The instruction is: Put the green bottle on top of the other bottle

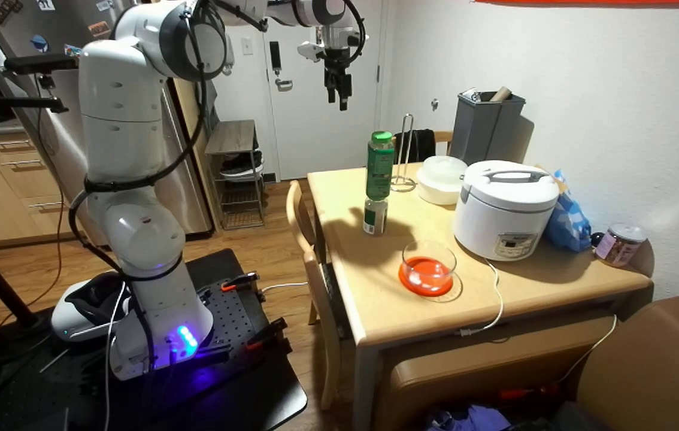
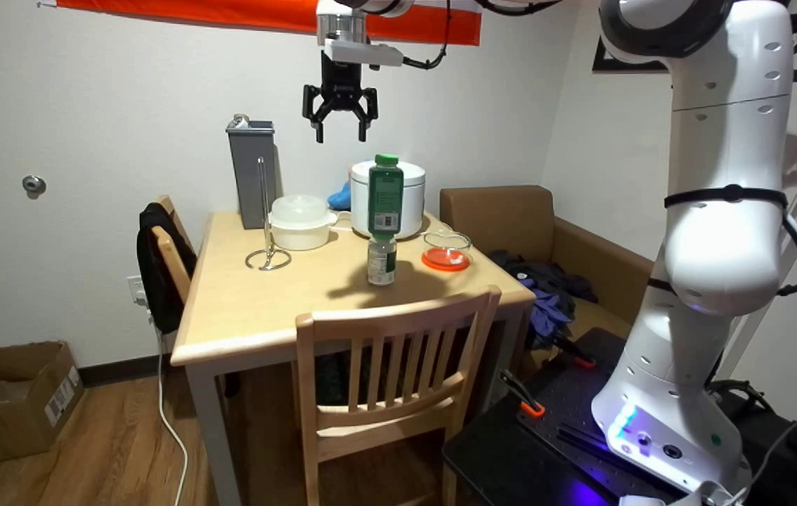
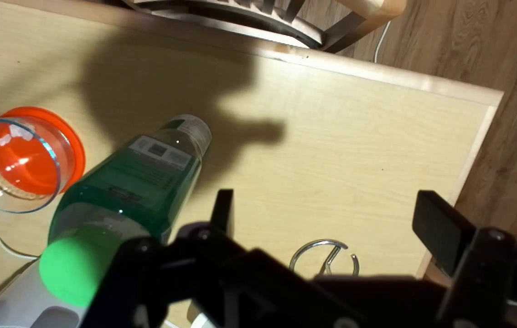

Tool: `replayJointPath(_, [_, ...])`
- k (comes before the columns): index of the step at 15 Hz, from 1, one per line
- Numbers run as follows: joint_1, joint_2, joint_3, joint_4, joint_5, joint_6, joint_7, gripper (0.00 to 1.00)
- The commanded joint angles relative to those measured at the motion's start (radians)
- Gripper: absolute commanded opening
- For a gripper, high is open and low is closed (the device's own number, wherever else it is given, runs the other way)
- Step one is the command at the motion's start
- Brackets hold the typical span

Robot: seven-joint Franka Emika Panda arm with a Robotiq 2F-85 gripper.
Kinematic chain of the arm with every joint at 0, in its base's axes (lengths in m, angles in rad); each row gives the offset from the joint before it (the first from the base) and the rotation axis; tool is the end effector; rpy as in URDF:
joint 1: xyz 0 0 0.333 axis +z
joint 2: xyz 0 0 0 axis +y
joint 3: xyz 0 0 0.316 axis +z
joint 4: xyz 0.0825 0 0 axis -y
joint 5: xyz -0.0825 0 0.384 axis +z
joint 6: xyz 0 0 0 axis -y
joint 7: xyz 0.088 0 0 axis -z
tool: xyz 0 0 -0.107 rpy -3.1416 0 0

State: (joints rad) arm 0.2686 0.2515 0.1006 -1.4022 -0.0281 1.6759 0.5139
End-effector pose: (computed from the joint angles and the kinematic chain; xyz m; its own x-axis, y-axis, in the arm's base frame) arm 0.5989 0.2205 0.5646 0.9892 -0.1451 0.0219 -0.1449 -0.9894 -0.0089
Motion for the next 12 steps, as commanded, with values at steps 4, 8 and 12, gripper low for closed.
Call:
replayJointPath(4, [-0.003, -0.087, 0.033, -0.185, 0.030, 0.005, 0.014, 1.00])
replayJointPath(8, [-0.008, -0.120, 0.041, -0.279, 0.048, 0.013, 0.012, 1.00])
replayJointPath(12, [-0.007, -0.087, 0.045, -0.255, 0.026, 0.011, 0.003, 1.00])
